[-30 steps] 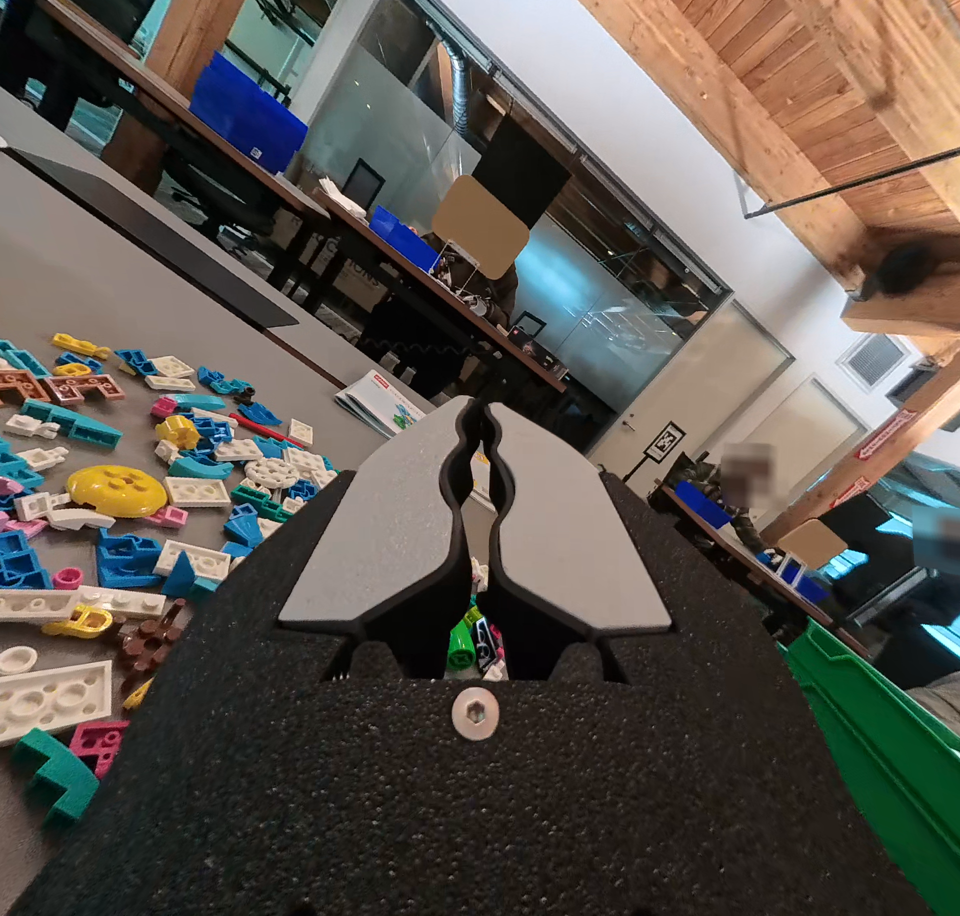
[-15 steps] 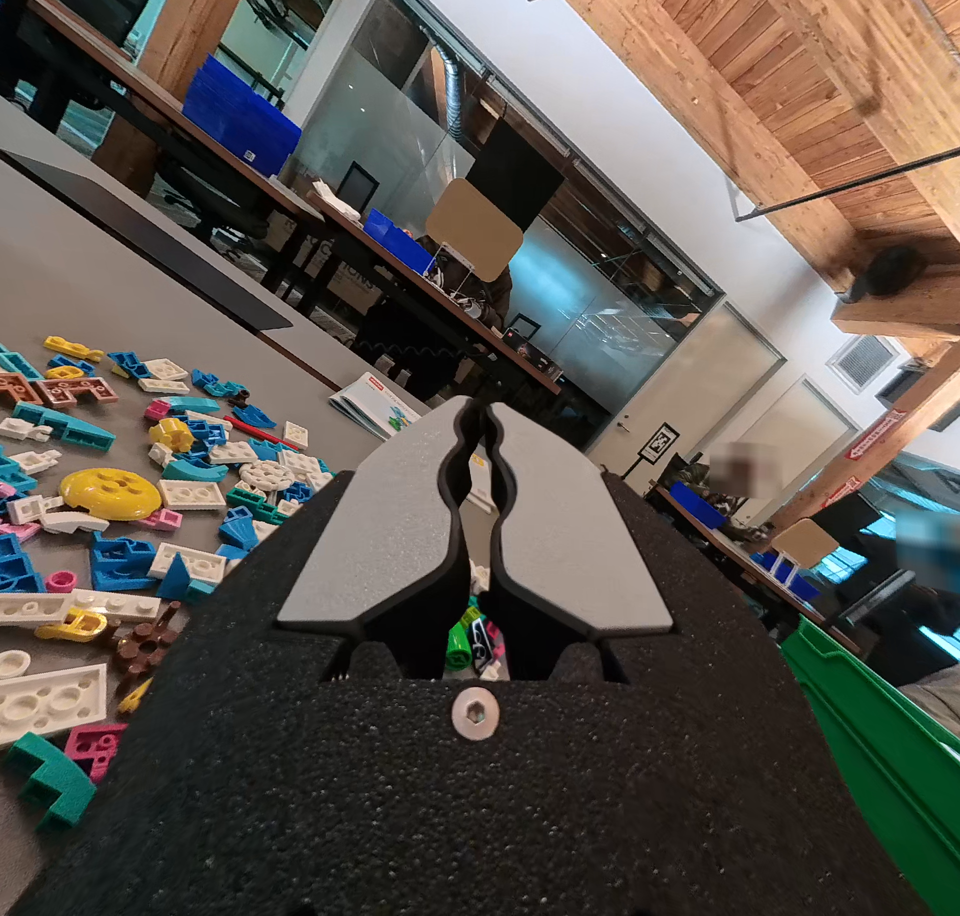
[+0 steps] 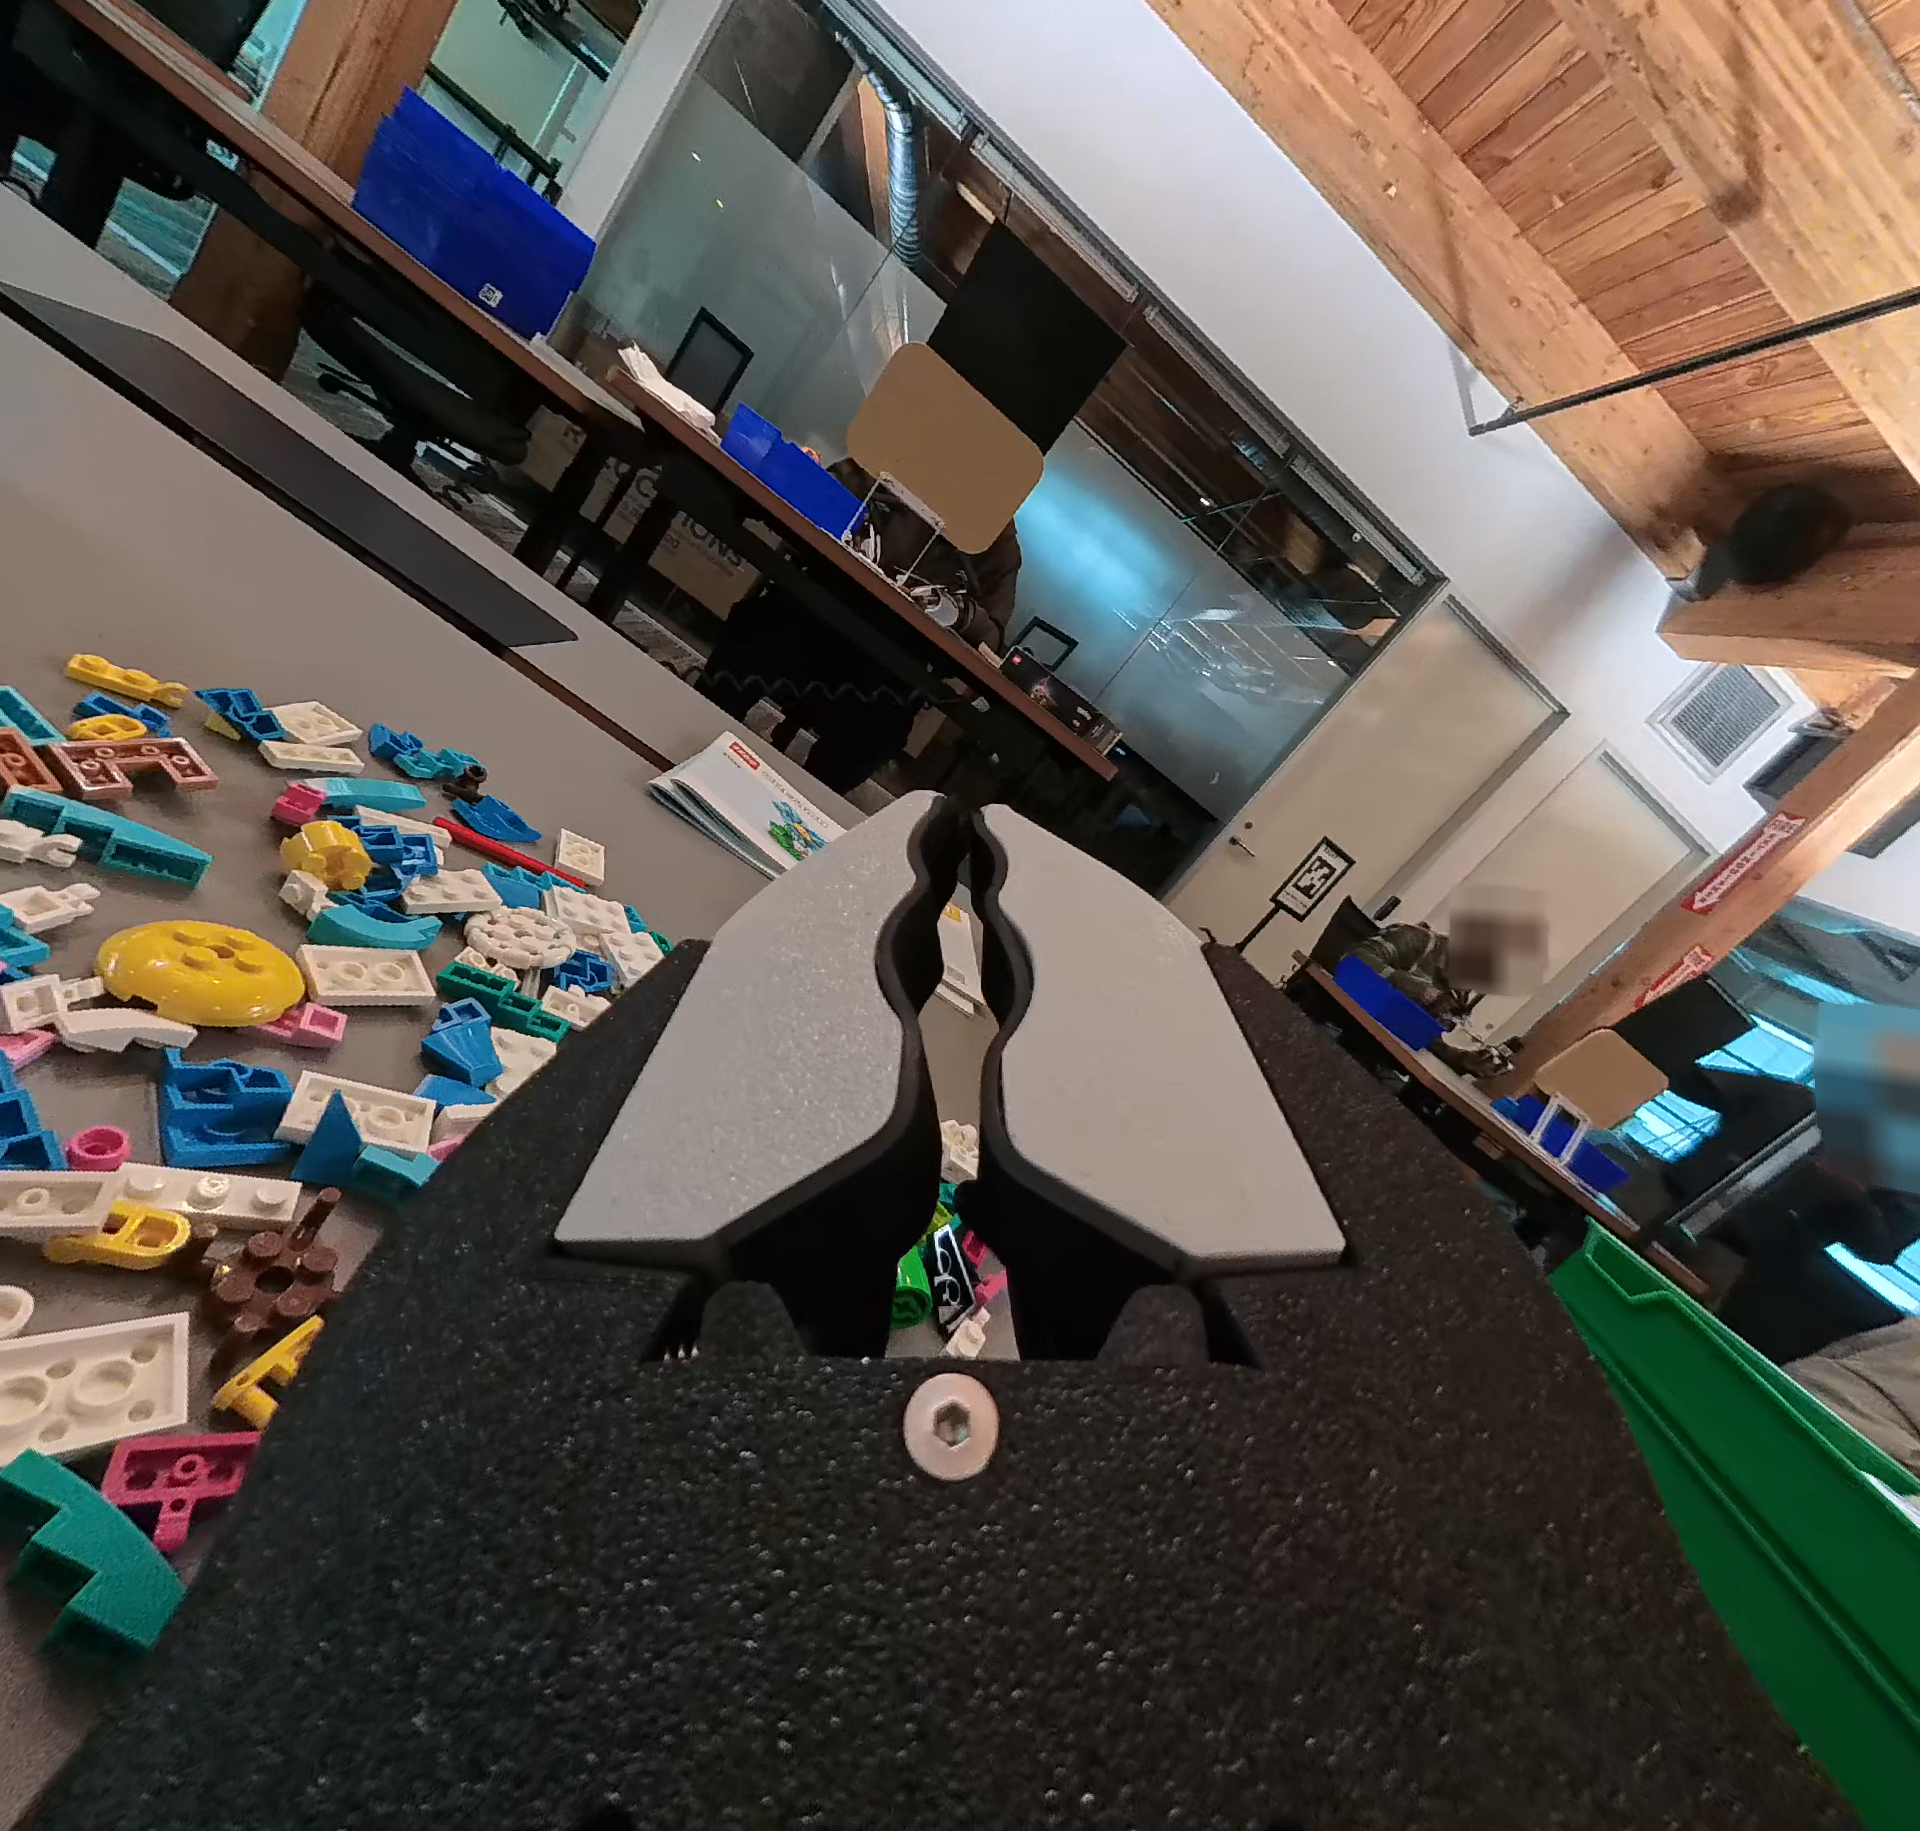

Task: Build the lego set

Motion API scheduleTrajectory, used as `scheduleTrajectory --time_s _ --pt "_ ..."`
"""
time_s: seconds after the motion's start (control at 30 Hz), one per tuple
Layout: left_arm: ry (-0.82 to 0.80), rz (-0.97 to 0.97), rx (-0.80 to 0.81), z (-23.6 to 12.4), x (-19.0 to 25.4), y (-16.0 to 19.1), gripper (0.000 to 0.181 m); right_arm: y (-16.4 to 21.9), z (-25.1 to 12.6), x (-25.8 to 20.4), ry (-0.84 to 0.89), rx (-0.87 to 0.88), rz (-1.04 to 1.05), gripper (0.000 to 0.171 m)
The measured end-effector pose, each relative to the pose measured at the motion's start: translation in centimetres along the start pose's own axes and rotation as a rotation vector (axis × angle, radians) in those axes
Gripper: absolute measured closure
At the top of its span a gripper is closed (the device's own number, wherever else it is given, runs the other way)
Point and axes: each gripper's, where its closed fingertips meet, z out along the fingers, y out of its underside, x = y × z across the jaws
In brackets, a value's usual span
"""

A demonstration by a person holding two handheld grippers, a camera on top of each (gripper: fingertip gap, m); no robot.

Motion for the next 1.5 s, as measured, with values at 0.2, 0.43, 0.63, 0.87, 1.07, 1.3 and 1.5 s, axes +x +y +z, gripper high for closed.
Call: scheduleTrajectory --time_s 0.2,0.43,0.63,0.87,1.07,1.3,1.5 --pt "0.001 -0.005 0.000 0.0 0.0 0.0 0.174 0.0 0.1 -0.2 -0.010 -0.004 -0.005 0.170" --pt "0.002 -0.008 -0.003 0.0 0.0 0.1 0.174 0.1 0.1 -0.3 -0.015 -0.005 -0.005 0.170" --pt "0.003 -0.013 -0.005 0.0 0.0 0.1 0.174 0.1 0.1 -0.3 -0.017 -0.006 -0.006 0.170" --pt "0.004 -0.022 -0.008 0.1 -0.1 0.2 0.174 0.1 0.2 -0.3 -0.014 -0.006 -0.008 0.170" --pt "0.003 -0.027 -0.005 0.0 -0.1 0.2 0.174 0.4 0.2 1.1 0.028 -0.012 0.120 0.170" --pt "0.002 -0.040 -0.004 0.0 -0.3 0.1 0.174 2.4 -1.3 6.4 0.209 -0.042 0.260 0.170" --pt "0.003 -0.044 -0.005 0.0 -0.3 0.2 0.174 4.3 -1.8 7.6 0.259 -0.084 0.312 0.170"
